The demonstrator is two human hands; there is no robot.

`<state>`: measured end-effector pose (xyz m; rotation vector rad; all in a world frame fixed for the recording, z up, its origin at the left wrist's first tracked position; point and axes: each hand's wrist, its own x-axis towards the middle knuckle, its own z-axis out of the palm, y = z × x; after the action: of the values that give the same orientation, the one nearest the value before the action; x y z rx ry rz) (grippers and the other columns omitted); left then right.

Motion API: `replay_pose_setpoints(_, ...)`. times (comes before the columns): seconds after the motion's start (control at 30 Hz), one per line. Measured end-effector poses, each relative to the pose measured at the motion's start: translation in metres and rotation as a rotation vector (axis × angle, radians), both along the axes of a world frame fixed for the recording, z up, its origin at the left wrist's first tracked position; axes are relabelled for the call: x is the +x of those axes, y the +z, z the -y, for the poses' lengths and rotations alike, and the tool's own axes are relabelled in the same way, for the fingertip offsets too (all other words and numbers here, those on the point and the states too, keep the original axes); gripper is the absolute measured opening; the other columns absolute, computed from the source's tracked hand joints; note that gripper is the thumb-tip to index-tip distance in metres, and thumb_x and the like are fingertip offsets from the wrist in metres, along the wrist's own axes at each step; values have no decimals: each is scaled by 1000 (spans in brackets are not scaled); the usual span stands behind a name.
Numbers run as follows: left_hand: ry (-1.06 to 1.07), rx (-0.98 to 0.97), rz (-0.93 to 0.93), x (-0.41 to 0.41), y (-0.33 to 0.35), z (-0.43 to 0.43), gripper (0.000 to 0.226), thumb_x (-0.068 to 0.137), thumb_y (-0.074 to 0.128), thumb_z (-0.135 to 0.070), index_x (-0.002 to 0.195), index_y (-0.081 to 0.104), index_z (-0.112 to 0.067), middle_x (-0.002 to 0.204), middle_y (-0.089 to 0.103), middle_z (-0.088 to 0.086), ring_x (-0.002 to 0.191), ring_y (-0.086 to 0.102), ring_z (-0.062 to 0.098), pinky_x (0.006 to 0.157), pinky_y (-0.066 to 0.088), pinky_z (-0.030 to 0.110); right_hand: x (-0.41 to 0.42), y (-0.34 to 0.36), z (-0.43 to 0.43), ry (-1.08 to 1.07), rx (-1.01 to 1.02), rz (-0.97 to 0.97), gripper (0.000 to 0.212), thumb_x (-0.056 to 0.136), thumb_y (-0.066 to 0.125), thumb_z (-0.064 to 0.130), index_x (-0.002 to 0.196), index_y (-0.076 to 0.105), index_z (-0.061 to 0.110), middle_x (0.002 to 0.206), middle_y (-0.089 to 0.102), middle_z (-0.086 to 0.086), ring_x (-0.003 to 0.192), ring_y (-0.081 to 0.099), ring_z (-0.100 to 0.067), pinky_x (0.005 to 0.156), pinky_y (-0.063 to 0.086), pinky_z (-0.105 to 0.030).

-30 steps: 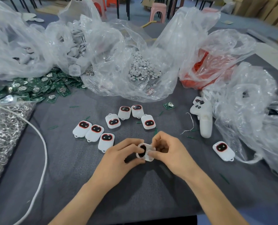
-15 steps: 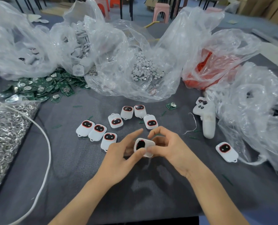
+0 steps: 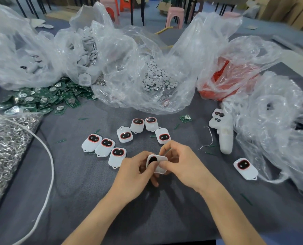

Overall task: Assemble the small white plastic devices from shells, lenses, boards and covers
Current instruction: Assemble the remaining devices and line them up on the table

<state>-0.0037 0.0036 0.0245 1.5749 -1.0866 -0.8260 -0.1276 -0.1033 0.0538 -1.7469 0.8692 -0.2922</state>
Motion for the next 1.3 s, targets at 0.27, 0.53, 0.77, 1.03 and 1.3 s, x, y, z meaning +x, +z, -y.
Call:
replay_pose_setpoints(0.27,-33,-1,101,-1,-1,-1,17,95,55,-7,96,66,-20,68,70,-2,50,66,13,58,50,19,3,8,5,95,-59,-145,18,83,63,3,90,59,19,84,68,-10,78,68,-24,71,59,-38)
replay_pose_setpoints(0.53,-21,2,76,-1,-5,-1,21,95,53,-5,94,67,-21,65,69,0,47,63,16,55,48,20,5,14,10,176,-55,-183,22,82,64,-1,92,58,17,81,68,-12,60,61,-11,56,51,-19)
replay_pose_setpoints(0.77,-7,-43,-57,-1,-4,-1,23,99,48,-15,98,71,-17,71,69,8,56,65,28,54,55,37,0,6,13,108,364,24,25,82,62,-11,93,59,11,74,64,-10,61,61,-13,55,49,-24)
replay_pose_setpoints(1.03,18,-27,74,-1,-8,-2,24,98,50,-14,94,69,-26,49,58,-6,44,52,6,48,40,14,1,7,14,132,412,-6,28,81,60,-13,99,58,8,73,65,-8,64,63,-15,58,52,-26)
replay_pose_setpoints(1.3,42,-14,265,-2,-9,-2,20,98,50,-16,101,68,-25,49,58,-14,46,55,3,52,39,12,12,6,17,186,12,-275,26,80,65,0,95,54,19,67,61,-2,56,58,-12,64,52,-34)
